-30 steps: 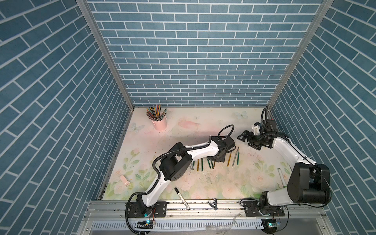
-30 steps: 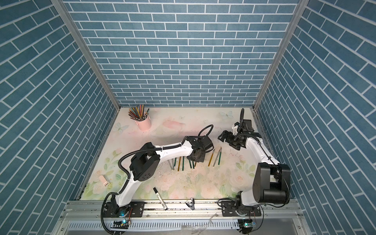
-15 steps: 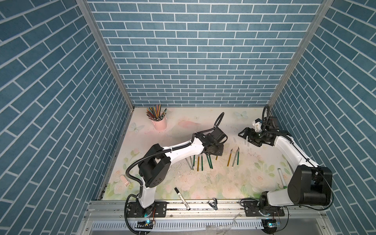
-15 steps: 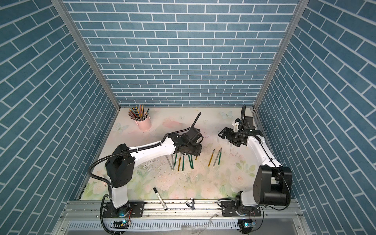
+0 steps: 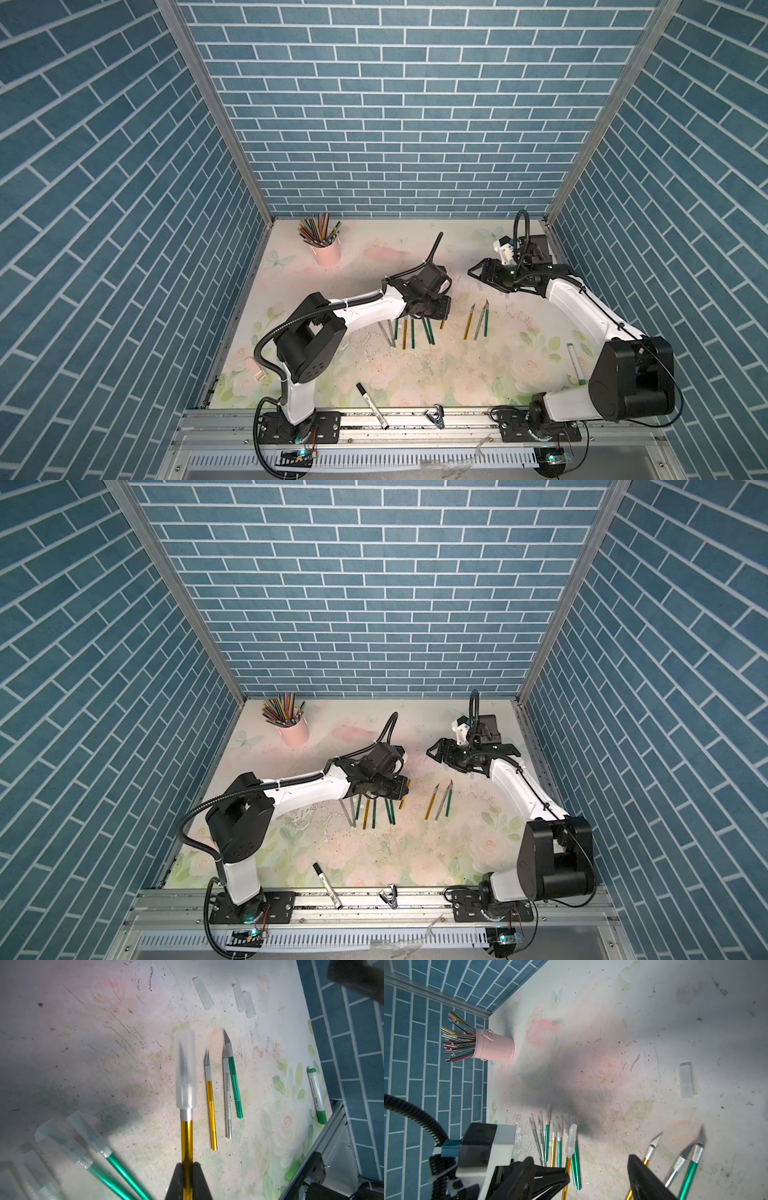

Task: Remove protective caps from carving knives
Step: Remove the protective sleeve from the carving knife.

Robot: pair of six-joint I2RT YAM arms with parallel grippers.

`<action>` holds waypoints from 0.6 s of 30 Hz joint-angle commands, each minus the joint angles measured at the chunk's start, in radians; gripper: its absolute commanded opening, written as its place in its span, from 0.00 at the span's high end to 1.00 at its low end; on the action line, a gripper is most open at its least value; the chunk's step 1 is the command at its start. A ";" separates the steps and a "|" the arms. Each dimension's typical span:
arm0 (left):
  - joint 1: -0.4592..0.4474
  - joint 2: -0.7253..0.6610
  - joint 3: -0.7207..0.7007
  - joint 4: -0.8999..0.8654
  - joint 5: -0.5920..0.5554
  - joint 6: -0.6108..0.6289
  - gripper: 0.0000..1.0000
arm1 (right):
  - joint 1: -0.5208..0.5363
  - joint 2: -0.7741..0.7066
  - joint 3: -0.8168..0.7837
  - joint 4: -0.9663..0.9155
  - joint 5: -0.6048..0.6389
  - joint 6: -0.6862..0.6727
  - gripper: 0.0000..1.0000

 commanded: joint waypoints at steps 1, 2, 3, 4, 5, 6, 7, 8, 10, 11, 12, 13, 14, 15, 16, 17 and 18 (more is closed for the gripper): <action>0.013 -0.031 -0.010 0.031 -0.002 -0.010 0.97 | 0.021 0.022 0.024 0.035 0.015 0.052 0.31; 0.013 -0.031 -0.013 0.030 -0.005 -0.011 0.98 | 0.028 0.026 0.021 0.042 0.018 0.060 0.33; 0.013 -0.031 -0.011 0.027 -0.009 -0.010 0.97 | 0.036 0.031 0.019 0.045 0.020 0.067 0.34; 0.013 -0.031 -0.011 0.025 -0.011 -0.011 0.97 | 0.043 0.037 0.021 0.049 0.021 0.072 0.35; 0.013 -0.029 -0.009 0.025 -0.013 -0.010 0.98 | 0.049 0.041 0.022 0.053 0.026 0.077 0.36; 0.013 -0.029 -0.009 0.022 -0.016 -0.011 0.98 | 0.057 0.047 0.024 0.057 0.030 0.084 0.37; 0.013 -0.028 -0.008 0.020 -0.018 -0.011 0.98 | 0.065 0.051 0.026 0.059 0.033 0.088 0.38; 0.013 -0.027 -0.005 0.018 -0.021 -0.010 0.97 | 0.072 0.058 0.031 0.058 0.038 0.091 0.39; 0.013 -0.026 -0.003 0.015 -0.025 -0.010 0.97 | 0.088 0.070 0.039 0.059 0.048 0.097 0.40; 0.013 -0.025 -0.002 0.015 -0.026 -0.010 0.97 | 0.095 0.077 0.043 0.061 0.049 0.100 0.41; 0.013 -0.024 -0.002 0.013 -0.029 -0.011 0.98 | 0.103 0.082 0.047 0.063 0.051 0.102 0.42; 0.013 -0.024 0.000 0.010 -0.031 -0.011 0.98 | 0.109 0.087 0.050 0.060 0.058 0.104 0.43; 0.013 -0.023 -0.001 0.009 -0.032 -0.010 0.98 | 0.115 0.092 0.055 0.060 0.061 0.107 0.44; 0.013 -0.023 -0.002 0.007 -0.033 -0.010 0.98 | 0.119 0.099 0.059 0.058 0.065 0.109 0.45; 0.013 -0.024 -0.001 0.008 -0.033 -0.011 0.97 | 0.125 0.104 0.062 0.054 0.070 0.111 0.46; 0.013 -0.023 -0.002 0.007 -0.034 -0.011 0.97 | 0.129 0.109 0.065 0.053 0.074 0.113 0.47; 0.013 -0.023 -0.002 0.006 -0.035 -0.011 0.97 | 0.134 0.116 0.068 0.051 0.078 0.116 0.48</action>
